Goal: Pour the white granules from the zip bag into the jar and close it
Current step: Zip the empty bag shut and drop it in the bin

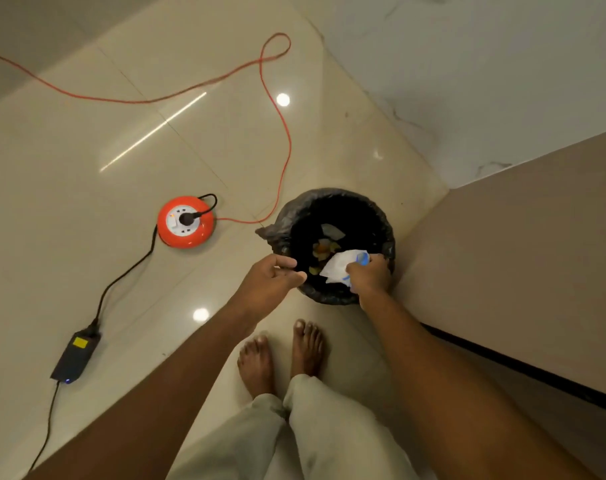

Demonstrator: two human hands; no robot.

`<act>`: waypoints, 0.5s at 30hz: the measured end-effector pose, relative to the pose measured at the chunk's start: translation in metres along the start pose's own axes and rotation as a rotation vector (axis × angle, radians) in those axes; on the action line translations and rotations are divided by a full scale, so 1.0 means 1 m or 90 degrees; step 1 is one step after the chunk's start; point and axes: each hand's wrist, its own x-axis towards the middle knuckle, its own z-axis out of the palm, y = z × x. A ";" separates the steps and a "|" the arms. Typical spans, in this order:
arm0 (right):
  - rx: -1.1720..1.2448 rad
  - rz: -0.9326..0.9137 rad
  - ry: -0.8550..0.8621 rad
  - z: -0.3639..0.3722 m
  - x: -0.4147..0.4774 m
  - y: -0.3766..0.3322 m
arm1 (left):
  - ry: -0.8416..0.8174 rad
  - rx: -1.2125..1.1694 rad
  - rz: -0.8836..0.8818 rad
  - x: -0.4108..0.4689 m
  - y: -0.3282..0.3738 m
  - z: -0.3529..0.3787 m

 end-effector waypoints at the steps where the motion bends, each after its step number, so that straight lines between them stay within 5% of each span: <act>1: 0.031 0.017 -0.004 0.008 0.009 0.005 | 0.004 -0.001 -0.008 0.008 -0.007 0.001; 8: 0.157 0.085 -0.017 0.009 0.007 0.016 | 0.063 0.041 0.031 -0.005 -0.011 0.004; 15: 0.265 0.048 -0.009 -0.078 -0.130 -0.025 | 0.077 0.086 0.109 -0.127 0.080 0.021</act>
